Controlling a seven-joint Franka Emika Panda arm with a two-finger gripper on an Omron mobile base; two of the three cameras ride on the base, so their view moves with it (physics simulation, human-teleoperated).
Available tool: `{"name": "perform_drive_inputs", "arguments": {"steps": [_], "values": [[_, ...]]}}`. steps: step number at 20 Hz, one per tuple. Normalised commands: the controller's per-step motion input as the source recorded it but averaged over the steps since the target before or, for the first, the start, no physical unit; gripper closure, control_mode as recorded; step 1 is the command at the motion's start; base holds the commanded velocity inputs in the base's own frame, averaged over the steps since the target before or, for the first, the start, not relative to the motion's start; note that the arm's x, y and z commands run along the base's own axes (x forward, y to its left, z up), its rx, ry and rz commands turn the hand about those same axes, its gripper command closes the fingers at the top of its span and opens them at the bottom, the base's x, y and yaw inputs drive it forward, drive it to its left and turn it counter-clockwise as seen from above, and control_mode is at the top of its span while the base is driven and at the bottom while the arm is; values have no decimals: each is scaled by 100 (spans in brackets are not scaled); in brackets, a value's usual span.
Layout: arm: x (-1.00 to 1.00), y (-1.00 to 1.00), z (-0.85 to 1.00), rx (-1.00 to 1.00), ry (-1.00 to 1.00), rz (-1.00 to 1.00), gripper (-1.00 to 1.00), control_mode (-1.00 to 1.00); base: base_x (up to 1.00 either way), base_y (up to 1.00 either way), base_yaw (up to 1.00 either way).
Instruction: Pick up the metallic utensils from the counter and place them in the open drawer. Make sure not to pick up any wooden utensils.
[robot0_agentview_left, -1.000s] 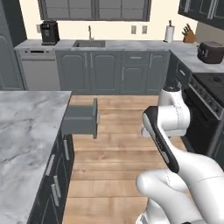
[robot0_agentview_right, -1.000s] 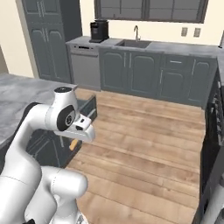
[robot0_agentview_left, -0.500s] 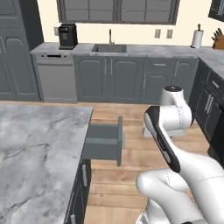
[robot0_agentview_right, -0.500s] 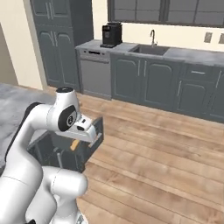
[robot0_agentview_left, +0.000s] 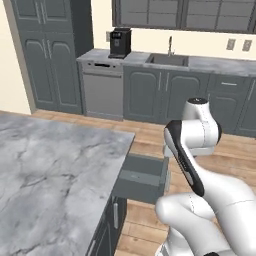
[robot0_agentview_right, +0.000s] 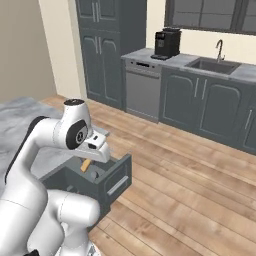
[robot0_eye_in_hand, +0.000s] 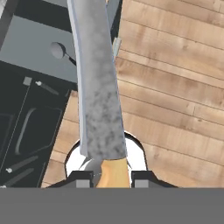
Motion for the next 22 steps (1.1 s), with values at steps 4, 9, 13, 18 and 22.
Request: {"name": "perform_drive_inputs", "arguments": {"steps": [4,9,13,18,22], "values": [[0,0,0,0,0,0,100,100,6,-3,15],[0,0,0,0,0,0,100,100,0,8,8],[0,0,0,0,0,0,100,100,2,0,11],[0,0,0,0,0,0,100,100,9,0,10],[64,0,-28,0,-2,21,100,-100,0,0,0]]}}
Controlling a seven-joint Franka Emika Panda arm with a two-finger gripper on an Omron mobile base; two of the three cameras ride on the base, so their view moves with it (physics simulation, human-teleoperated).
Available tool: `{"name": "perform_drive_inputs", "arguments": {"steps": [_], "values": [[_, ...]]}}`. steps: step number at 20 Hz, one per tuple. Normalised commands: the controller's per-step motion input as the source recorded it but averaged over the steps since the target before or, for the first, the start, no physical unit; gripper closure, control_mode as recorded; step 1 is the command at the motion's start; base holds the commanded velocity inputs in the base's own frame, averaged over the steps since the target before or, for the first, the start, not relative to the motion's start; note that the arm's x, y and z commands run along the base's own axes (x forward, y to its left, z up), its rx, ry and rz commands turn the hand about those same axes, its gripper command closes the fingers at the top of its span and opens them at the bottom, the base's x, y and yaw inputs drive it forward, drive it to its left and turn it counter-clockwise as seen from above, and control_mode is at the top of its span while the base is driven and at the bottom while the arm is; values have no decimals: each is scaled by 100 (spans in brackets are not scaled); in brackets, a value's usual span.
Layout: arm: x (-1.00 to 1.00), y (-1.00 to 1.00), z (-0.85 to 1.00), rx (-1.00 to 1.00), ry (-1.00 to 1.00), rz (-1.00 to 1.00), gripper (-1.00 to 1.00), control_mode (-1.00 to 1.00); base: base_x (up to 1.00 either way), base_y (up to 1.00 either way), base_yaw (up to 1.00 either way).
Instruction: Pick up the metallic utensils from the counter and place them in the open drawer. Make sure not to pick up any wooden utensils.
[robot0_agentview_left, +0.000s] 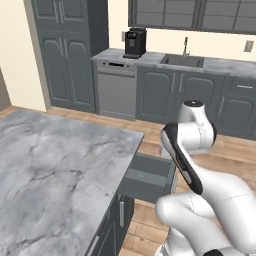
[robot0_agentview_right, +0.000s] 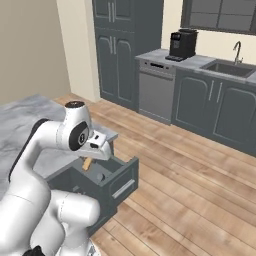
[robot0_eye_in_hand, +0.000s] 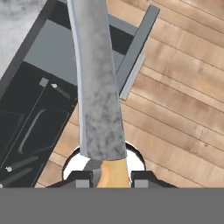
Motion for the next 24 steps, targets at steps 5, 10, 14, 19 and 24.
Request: {"name": "perform_drive_inputs", "arguments": {"steps": [5,10,14,19,24], "values": [[95,0,-66,0,0,34,100,-100,0,0,0],[87,2,-39,-2,13,35,100,-100,0,0,0],[54,0,-23,-8,29,23,100,-100,0,0,0],[41,0,-47,-5,1,27,100,-100,0,0,0],[43,0,-55,0,-10,27,100,-100,0,0,0]]}}
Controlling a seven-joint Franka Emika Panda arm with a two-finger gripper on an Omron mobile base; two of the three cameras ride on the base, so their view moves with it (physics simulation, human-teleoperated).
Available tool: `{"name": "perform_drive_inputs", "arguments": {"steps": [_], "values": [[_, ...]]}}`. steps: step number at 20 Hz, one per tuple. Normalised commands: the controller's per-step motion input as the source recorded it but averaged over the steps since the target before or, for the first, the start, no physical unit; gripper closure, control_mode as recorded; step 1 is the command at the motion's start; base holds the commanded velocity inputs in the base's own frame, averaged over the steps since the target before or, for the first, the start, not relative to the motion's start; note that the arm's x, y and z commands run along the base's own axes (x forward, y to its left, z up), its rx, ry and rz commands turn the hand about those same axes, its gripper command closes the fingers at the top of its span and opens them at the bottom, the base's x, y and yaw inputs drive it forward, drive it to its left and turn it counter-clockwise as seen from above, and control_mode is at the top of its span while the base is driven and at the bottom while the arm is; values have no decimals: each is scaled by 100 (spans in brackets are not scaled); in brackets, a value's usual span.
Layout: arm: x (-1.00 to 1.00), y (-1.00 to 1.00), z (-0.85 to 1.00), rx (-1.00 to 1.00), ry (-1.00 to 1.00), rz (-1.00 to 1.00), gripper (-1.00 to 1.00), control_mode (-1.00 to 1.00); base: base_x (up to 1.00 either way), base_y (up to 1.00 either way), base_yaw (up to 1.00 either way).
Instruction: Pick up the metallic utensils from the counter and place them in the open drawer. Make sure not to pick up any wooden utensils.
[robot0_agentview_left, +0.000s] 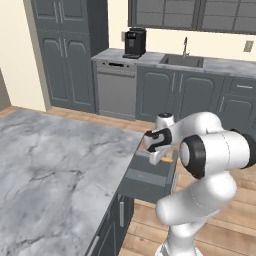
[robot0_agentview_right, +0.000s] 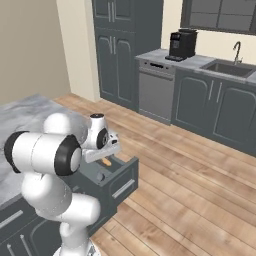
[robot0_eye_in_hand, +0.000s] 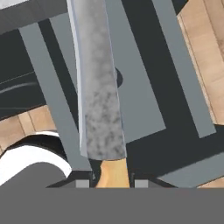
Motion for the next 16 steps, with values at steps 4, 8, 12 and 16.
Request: {"name": "perform_drive_inputs", "arguments": {"steps": [4,8,12,16], "values": [[12,0,-48,0,0,21,100,-100,0,0,0],[17,0,-36,0,0,10,100,-100,0,0,0],[10,-18,-42,0,0,1,100,-100,0,0,0],[0,-23,-51,0,0,0,100,-100,0,0,0]]}}
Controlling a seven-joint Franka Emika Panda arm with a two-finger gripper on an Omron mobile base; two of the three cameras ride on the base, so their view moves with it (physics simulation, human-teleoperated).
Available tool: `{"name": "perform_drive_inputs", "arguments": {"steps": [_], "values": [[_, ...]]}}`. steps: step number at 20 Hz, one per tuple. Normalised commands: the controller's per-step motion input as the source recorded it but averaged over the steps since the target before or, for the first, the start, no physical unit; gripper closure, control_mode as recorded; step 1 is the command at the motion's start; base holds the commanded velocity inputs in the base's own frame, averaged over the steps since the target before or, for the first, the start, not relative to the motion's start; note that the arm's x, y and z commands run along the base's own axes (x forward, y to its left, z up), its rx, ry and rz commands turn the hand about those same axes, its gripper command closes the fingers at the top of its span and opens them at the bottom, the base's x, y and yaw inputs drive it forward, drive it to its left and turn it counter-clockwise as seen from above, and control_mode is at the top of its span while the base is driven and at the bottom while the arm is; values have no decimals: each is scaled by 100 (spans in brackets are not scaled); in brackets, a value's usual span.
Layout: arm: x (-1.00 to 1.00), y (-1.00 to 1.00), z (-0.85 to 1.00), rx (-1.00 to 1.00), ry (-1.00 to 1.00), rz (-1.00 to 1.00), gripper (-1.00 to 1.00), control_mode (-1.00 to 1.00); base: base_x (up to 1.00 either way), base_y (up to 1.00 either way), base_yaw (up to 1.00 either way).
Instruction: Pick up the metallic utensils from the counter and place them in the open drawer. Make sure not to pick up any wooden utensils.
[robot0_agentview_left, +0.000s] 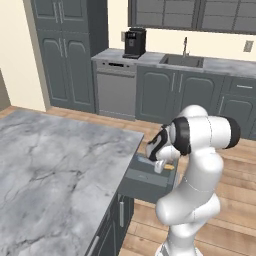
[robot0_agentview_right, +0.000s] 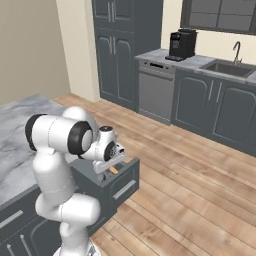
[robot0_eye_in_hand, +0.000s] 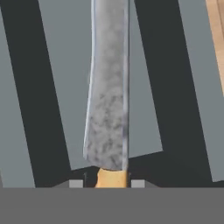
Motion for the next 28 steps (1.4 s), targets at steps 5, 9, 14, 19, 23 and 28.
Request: {"name": "perform_drive_inputs", "arguments": {"steps": [5,9,14,19,23,28], "values": [[9,-2,-15,0,0,0,100,-100,0,0,0],[14,0,0,0,0,3,100,-100,0,0,0],[14,8,0,0,1,4,100,-100,0,0,0],[19,23,0,0,10,6,100,-100,0,0,0],[15,15,-15,-7,46,3,100,-100,0,0,0],[1,2,-29,-2,25,3,100,-100,0,0,0]]}}
